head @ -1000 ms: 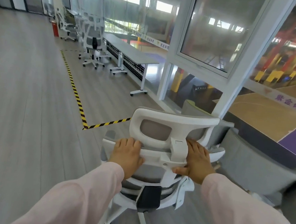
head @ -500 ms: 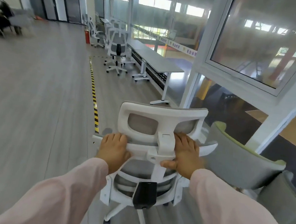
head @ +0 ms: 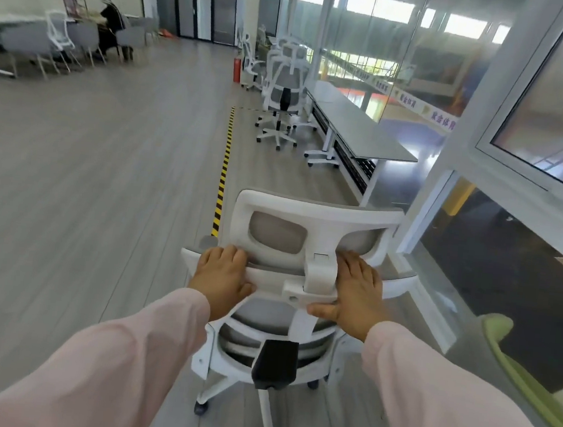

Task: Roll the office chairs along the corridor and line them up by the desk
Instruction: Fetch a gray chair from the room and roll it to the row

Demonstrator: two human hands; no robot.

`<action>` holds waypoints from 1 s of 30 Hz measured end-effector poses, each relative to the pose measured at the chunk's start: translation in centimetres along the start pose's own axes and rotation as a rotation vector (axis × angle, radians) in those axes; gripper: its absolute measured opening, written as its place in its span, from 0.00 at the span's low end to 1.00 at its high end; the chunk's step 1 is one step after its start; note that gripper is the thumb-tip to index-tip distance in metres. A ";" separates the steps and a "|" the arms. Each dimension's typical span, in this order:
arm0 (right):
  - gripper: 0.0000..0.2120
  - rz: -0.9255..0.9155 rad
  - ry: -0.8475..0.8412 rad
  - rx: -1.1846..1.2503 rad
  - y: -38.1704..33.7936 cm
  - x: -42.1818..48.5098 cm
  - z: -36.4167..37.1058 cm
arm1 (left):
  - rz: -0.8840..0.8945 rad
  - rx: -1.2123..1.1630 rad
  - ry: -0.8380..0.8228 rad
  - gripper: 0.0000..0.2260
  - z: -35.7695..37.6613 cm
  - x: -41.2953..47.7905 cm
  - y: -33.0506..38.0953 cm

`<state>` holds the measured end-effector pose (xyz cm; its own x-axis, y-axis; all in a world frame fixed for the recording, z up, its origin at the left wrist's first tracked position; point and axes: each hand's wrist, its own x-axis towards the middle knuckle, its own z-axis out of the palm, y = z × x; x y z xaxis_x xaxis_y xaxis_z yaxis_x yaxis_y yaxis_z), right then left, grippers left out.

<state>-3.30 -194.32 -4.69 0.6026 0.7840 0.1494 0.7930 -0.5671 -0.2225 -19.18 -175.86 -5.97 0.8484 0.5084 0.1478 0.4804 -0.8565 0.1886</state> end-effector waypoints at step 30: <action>0.50 -0.039 0.041 0.004 16.4 67.5 7.4 | -0.029 -0.060 0.051 0.17 8.5 67.1 -13.6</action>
<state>49.72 -148.83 -5.34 0.5745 0.7943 0.1976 0.8156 -0.5352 -0.2199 33.09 -130.89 -6.82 0.8212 0.5379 0.1906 0.4890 -0.8355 0.2507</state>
